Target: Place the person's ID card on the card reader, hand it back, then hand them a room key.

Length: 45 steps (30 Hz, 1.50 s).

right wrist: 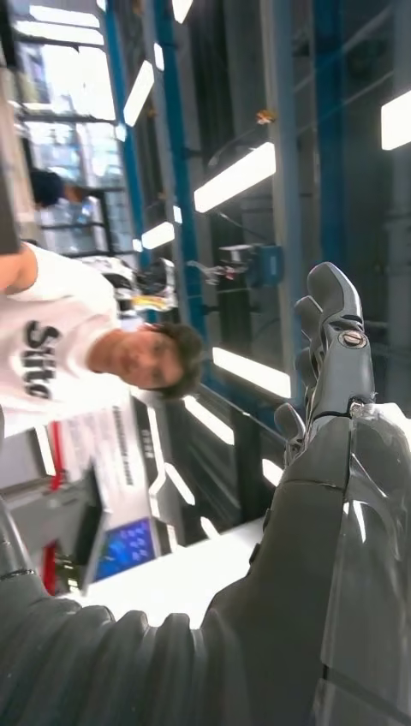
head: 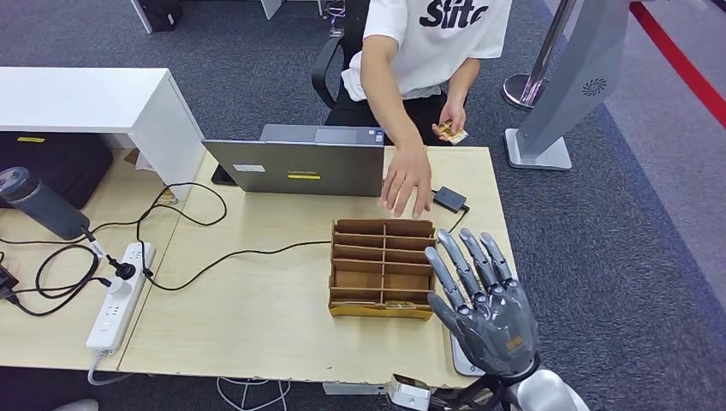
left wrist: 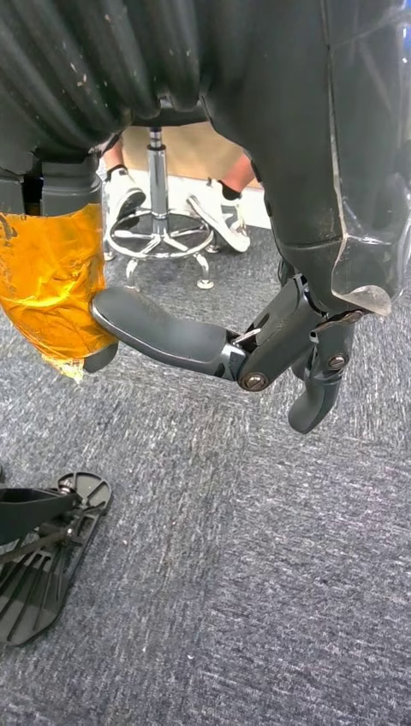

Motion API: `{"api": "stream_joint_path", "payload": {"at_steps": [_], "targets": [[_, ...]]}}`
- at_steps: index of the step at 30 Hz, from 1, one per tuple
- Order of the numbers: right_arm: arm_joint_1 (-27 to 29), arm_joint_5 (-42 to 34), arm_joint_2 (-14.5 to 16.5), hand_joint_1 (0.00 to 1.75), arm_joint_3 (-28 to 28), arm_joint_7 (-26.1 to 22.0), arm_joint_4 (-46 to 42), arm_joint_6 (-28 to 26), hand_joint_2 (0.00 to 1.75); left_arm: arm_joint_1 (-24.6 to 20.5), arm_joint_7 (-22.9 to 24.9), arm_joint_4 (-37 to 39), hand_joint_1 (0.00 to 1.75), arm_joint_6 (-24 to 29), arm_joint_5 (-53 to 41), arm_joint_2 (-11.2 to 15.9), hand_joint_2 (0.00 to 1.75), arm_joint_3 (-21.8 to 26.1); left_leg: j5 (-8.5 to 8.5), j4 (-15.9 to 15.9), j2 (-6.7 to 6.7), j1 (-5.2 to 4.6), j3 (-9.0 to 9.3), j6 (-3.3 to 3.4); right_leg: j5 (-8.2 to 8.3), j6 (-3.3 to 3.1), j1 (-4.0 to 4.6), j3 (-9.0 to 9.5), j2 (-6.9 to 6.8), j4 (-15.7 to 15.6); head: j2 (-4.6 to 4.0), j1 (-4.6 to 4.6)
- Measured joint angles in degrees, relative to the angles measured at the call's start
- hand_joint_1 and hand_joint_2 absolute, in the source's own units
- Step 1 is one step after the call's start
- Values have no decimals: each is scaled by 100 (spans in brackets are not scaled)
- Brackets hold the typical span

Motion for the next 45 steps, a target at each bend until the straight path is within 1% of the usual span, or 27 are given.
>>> {"api": "stream_joint_path", "payload": {"at_steps": [4, 10, 18, 24, 28, 35, 45], "targets": [[81, -607, -42, 0, 79, -401, 202, 274, 175, 0, 0, 0, 0, 3, 19, 0, 175, 28, 0, 0, 0, 0, -1, 0, 0, 0, 0, 0, 0, 0, 0, 1], [94, -1053, -173, 0, 293, -812, 599, 603, 175, -1, 0, 0, 0, 2, 20, 3, 175, 30, 0, 0, 0, 0, -1, 1, 0, 0, 0, 0, 0, 0, 0, -1], [25, -1291, -431, 0, 581, -857, 982, 787, 175, -1, 0, 0, 0, 0, 21, 7, 175, 31, -1, 0, 0, 0, -2, 1, 0, 0, 0, 0, 0, 0, 0, 0], [-97, -1226, -478, 0, 765, -764, 1231, 910, 175, -1, 0, 0, 0, -14, 14, 11, 175, 30, -1, 0, 0, 0, -2, 1, 0, 0, 0, 1, 0, 0, 0, 0], [-220, -1166, -427, 0, 909, -668, 1416, 995, 175, -2, 0, 0, 0, -33, 7, 11, 175, 30, 0, -1, 0, 0, -2, 1, 0, 0, 0, 1, 0, 0, 0, 0], [-499, -1143, -207, 0, 1130, -513, 1835, 1163, 175, -5, -13, 0, 0, -45, -27, 11, 175, 30, 0, -1, 0, 0, -1, 0, 0, 0, 0, 1, 0, 1, 0, -1], [-716, -1188, 25, 0, 1275, -412, 2281, 1232, 175, -9, -17, 0, 0, -51, -78, 11, 175, 30, 0, -1, 0, 0, -2, 0, 0, 0, 0, 1, 0, 1, 0, -1]]}}
